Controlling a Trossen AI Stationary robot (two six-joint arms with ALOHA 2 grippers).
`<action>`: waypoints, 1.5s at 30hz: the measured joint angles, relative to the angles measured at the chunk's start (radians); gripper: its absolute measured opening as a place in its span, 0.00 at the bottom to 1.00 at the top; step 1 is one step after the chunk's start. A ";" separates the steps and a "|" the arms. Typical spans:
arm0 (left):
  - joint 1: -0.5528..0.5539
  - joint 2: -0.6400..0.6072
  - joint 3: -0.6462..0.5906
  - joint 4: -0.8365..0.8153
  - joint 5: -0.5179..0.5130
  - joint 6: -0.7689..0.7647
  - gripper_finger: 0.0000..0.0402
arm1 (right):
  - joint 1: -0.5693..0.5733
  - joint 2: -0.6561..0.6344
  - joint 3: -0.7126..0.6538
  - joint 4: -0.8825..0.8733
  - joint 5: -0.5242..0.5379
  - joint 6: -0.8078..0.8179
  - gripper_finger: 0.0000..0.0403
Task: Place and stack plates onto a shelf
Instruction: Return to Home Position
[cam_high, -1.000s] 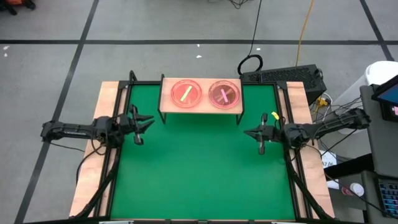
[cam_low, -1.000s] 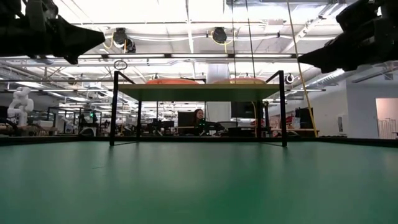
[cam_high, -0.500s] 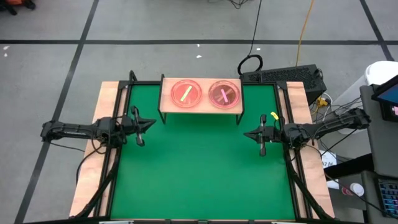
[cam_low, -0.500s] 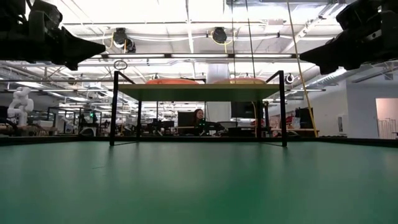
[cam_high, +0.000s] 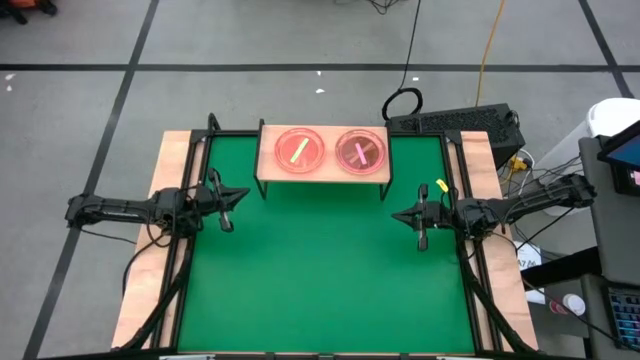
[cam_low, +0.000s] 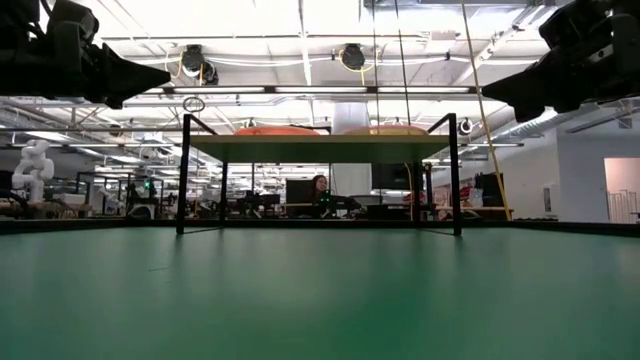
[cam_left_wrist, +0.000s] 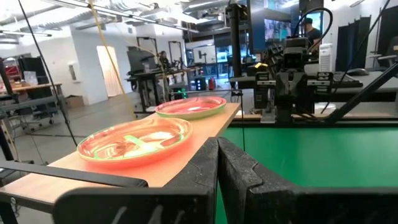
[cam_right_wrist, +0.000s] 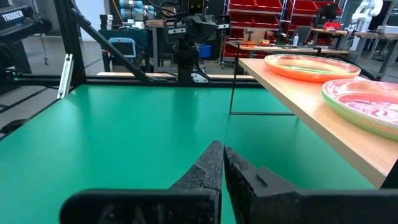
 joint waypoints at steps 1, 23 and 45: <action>0.000 0.000 0.000 0.000 0.000 0.000 0.02 | 0.000 0.000 0.000 0.000 0.000 0.003 0.00; 0.000 0.000 0.000 0.000 0.001 0.000 0.02 | 0.000 0.000 0.000 0.000 0.000 0.019 0.00; 0.000 0.000 0.000 0.000 0.001 0.000 0.02 | 0.000 0.000 0.001 0.000 0.000 0.019 0.00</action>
